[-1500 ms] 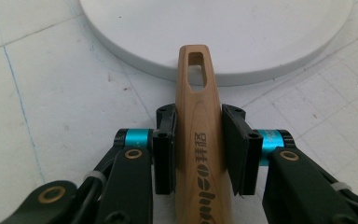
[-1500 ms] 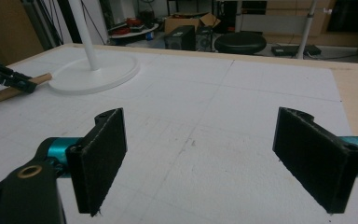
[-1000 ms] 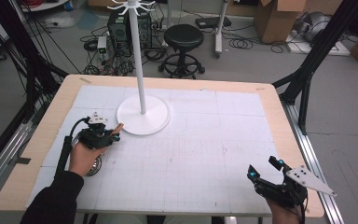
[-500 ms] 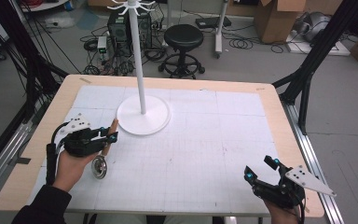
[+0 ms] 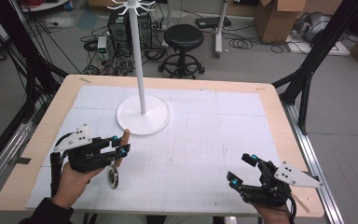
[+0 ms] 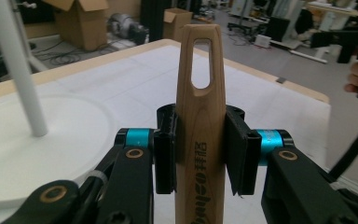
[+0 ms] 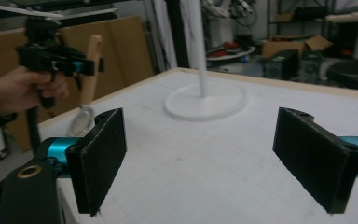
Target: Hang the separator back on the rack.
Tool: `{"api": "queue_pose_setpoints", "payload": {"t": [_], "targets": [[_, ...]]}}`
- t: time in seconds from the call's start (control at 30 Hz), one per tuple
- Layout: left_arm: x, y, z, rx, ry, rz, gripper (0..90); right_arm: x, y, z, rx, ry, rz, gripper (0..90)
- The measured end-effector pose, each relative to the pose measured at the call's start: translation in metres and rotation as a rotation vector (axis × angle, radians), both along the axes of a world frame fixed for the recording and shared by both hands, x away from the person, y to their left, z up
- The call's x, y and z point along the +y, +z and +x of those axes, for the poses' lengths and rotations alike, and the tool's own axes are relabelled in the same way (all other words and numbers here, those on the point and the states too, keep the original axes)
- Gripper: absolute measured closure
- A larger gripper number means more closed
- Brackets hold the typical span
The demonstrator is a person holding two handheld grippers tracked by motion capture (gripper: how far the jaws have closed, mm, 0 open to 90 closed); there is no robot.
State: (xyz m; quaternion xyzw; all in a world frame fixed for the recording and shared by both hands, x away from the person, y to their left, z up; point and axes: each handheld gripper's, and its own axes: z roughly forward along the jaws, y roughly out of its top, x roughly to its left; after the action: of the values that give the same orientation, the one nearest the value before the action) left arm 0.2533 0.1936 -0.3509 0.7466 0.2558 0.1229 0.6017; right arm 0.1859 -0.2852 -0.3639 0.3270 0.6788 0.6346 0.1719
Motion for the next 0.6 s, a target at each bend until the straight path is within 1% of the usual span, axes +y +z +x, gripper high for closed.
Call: {"api": "queue_pose_setpoints", "payload": {"t": [0.03, 0.07, 0.1, 0.13, 0.17, 0.2, 0.27, 0.3, 0.33, 0.37, 0.4, 0.43, 0.47, 0.53, 0.57, 0.6], "targets": [[-0.002, -0.001, -0.001, -0.003, -0.017, -0.005, 67.4, 0.004, 0.002, 0.001, -0.007, 0.021, 0.006, 15.9], [-0.003, -0.001, -0.003, -0.006, -0.029, -0.013, 67.4, 0.013, 0.005, 0.003, -0.009, 0.053, 0.009, 15.0], [-0.006, -0.002, -0.005, -0.006, -0.054, -0.032, 67.5, 0.017, 0.006, 0.005, 0.001, 0.068, 0.015, 15.0], [-0.006, -0.002, -0.005, -0.006, -0.054, -0.032, 67.5, 0.022, 0.006, 0.007, 0.014, 0.089, 0.020, 15.1], [-0.008, -0.002, -0.006, -0.007, -0.068, -0.042, 67.5, 0.026, 0.006, 0.008, 0.025, 0.112, 0.022, 15.3], [-0.009, -0.002, -0.008, -0.009, -0.082, -0.052, 67.5, 0.026, 0.006, 0.008, 0.025, 0.112, 0.022, 15.3], [-0.013, -0.001, -0.011, -0.014, -0.107, -0.058, 67.4, 0.035, 0.007, 0.012, 0.035, 0.151, 0.029, 15.7], [-0.016, -0.001, -0.012, -0.017, -0.121, -0.062, 67.5, 0.045, 0.010, 0.017, 0.029, 0.190, 0.043, 16.1], [-0.020, 0.000, -0.016, -0.025, -0.150, -0.069, 67.5, 0.049, 0.012, 0.018, 0.028, 0.212, 0.050, 17.2], [-0.020, 0.000, -0.016, -0.025, -0.150, -0.069, 67.4, 0.049, 0.012, 0.018, 0.028, 0.212, 0.050, 17.2], [-0.022, 0.000, -0.017, -0.029, -0.164, -0.072, 67.4, 0.059, 0.017, 0.022, 0.005, 0.248, 0.066, 18.6], [-0.024, 0.001, -0.019, -0.030, -0.177, -0.079, 67.4, 0.063, 0.020, 0.023, -0.002, 0.267, 0.082, 18.8], [-0.025, 0.001, -0.020, -0.029, -0.186, -0.084, 67.4, 0.063, 0.020, 0.023, -0.002, 0.267, 0.082, 18.8], [-0.028, 0.002, -0.022, -0.028, -0.203, -0.089, 67.4, 0.074, 0.026, 0.028, -0.014, 0.321, 0.109, 19.1], [-0.030, 0.002, -0.023, -0.026, -0.210, -0.092, 67.4, 0.074, 0.026, 0.028, -0.014, 0.321, 0.109, 19.1], [-0.031, 0.002, -0.024, -0.027, -0.218, -0.091, 67.4, 0.078, 0.028, 0.030, -0.016, 0.333, 0.107, 19.4]]}}
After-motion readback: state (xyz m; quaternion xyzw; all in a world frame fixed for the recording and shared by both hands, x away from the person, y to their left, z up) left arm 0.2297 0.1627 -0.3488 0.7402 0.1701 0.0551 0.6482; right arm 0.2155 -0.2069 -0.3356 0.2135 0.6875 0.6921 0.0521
